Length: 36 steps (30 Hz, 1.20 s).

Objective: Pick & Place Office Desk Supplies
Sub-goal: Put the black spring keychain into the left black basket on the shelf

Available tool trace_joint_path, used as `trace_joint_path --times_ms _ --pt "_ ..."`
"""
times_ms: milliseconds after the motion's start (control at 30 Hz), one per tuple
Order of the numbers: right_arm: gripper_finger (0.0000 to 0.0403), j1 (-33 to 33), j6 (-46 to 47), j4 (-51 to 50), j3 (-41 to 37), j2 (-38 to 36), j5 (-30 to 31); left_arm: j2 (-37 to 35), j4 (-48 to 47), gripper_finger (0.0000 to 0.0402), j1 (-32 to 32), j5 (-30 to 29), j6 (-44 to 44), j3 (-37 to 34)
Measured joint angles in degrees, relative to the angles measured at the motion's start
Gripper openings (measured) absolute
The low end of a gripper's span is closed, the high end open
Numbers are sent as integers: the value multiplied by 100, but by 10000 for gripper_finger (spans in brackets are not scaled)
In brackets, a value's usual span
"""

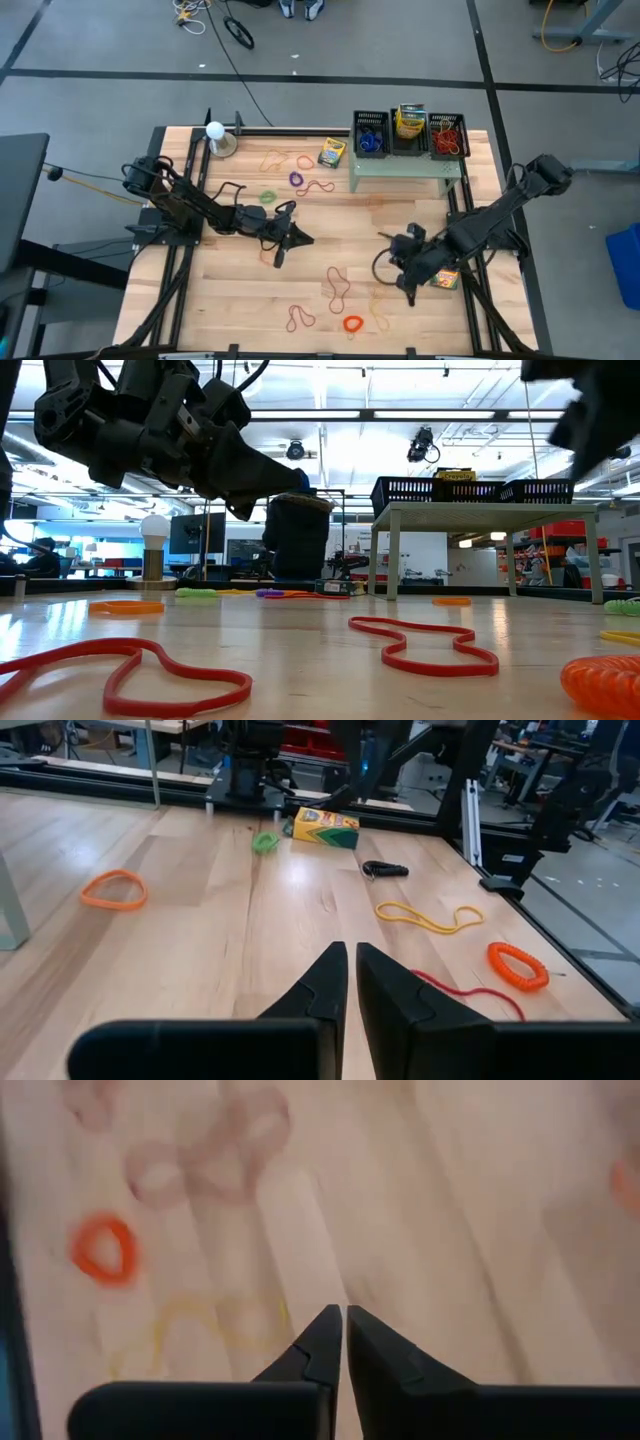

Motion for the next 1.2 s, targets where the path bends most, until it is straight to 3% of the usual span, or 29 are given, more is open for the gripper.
trace_joint_path --times_ms 200,333,533,967,1200 --pt "81 112 563 -1174 499 760 -969 0 -7 30 -2 0 9 0" --pt "129 324 881 -1141 498 1113 -1646 0 -31 30 -2 0 9 0" --pt "169 843 961 -489 348 1692 -1827 0 -59 30 -2 0 7 0" --pt "144 799 1644 -8 -236 2019 -1864 0 -74 30 -2 2 -35 0" --pt "89 739 1705 109 -407 1945 -1964 0 -85 30 -2 4 -35 0"
